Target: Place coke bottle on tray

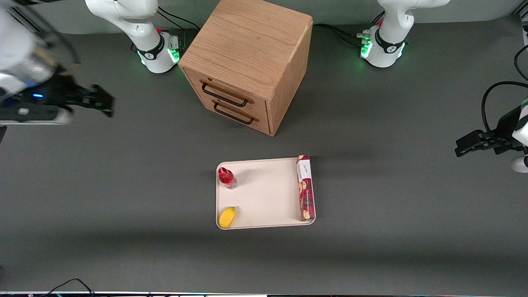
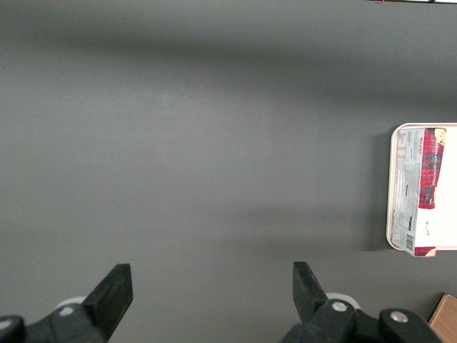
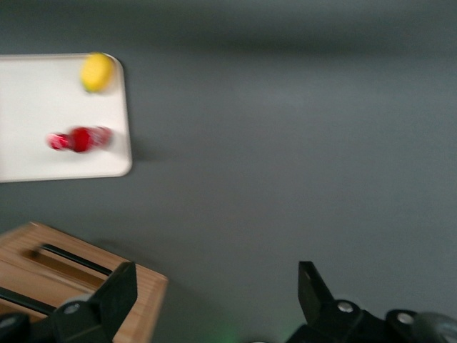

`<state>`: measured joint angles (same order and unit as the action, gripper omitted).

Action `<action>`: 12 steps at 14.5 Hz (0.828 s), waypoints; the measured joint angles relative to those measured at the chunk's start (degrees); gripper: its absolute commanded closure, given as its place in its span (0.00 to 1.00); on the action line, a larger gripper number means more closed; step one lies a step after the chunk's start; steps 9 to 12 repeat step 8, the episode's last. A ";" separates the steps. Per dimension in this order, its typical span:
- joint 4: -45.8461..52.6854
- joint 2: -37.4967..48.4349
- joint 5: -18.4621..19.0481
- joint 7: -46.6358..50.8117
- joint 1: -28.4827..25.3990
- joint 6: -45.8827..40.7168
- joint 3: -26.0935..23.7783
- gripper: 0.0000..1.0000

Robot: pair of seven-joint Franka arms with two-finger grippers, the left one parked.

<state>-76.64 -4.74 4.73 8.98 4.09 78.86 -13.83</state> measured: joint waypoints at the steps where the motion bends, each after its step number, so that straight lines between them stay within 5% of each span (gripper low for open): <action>1: -3.71 1.88 -1.26 -4.02 0.29 1.66 4.13 0.00; 6: -22.84 7.93 -2.70 -7.73 0.39 15.41 8.33 0.00; 8: -23.34 8.77 -5.71 -7.68 -0.01 16.09 8.11 0.00; 12: -23.34 8.77 -5.71 -7.68 -0.01 16.09 8.11 0.00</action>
